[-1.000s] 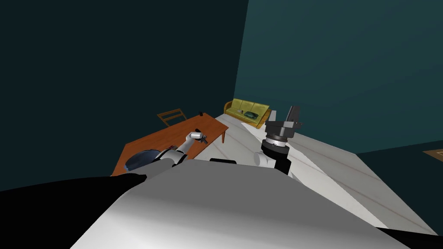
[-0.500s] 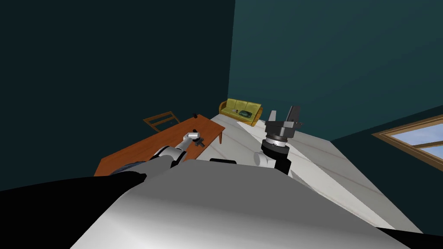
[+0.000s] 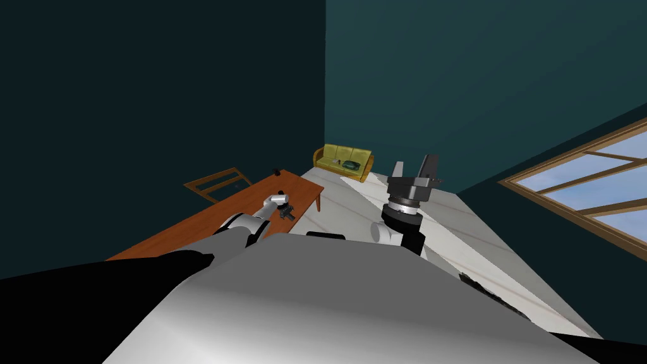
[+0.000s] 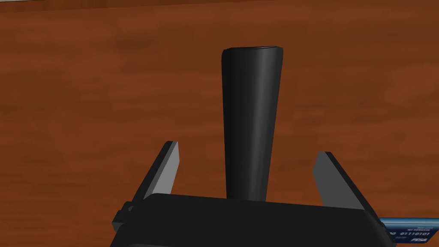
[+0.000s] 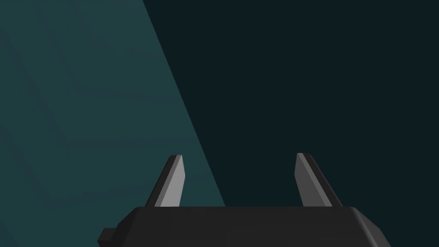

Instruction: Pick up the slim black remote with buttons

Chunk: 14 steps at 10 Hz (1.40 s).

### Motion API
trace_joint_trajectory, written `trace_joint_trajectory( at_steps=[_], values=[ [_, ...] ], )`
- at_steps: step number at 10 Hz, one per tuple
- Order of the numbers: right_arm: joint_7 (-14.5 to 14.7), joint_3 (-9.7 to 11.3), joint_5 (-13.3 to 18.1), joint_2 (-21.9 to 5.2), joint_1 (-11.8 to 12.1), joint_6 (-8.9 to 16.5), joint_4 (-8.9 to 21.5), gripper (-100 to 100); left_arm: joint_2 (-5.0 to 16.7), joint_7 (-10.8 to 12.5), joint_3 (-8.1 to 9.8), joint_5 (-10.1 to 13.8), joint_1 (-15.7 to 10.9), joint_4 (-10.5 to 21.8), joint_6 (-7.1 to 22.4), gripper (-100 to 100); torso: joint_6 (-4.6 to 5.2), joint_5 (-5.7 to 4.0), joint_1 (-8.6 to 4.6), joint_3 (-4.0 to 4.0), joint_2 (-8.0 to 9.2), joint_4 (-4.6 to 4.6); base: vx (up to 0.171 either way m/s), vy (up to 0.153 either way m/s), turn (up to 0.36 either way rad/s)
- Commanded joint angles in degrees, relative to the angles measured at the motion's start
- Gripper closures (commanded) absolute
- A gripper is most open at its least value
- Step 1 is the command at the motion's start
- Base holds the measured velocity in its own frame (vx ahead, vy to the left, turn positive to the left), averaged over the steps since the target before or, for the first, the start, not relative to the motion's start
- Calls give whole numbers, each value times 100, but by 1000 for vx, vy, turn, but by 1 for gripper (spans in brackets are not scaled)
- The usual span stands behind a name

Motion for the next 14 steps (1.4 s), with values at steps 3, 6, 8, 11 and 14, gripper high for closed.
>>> trace_joint_trajectory(
  at_steps=[3, 6, 8, 11, 14],
  values=[
    [0, 0, 0, 0, 0, 0, 0, 0, 45, -43, 18, 39, 13, 59, 145, 0, -3, -1, -6, 4, 7, 1, 22, 12, -63],
    [0, 0, 0, 0, 0, 0, 0, 0, -134, 40, 8, -64, 128, 183, -142, -100, -3, 1, 4, 6, 11, 2, 17, 40, -30],
    [0, 0, 0, 0, 0, 0, 0, 0, -170, 24, 9, -74, 104, 297, -215, -100, -2, 2, 6, 7, 12, 2, 9, 34, -24],
    [0, 0, 0, 1, 0, 0, 0, 0, -175, 27, 12, -75, 106, 315, -239, 100, 5, 3, -7, 5, 11, 1, -2, 1, 8],
    [0, 0, 0, 0, 0, 0, 0, 0, -170, 32, 15, -74, 109, 317, -236, 0, 11, 7, -4, -4, -4, -3, 0, 0, 0]
  ],
)
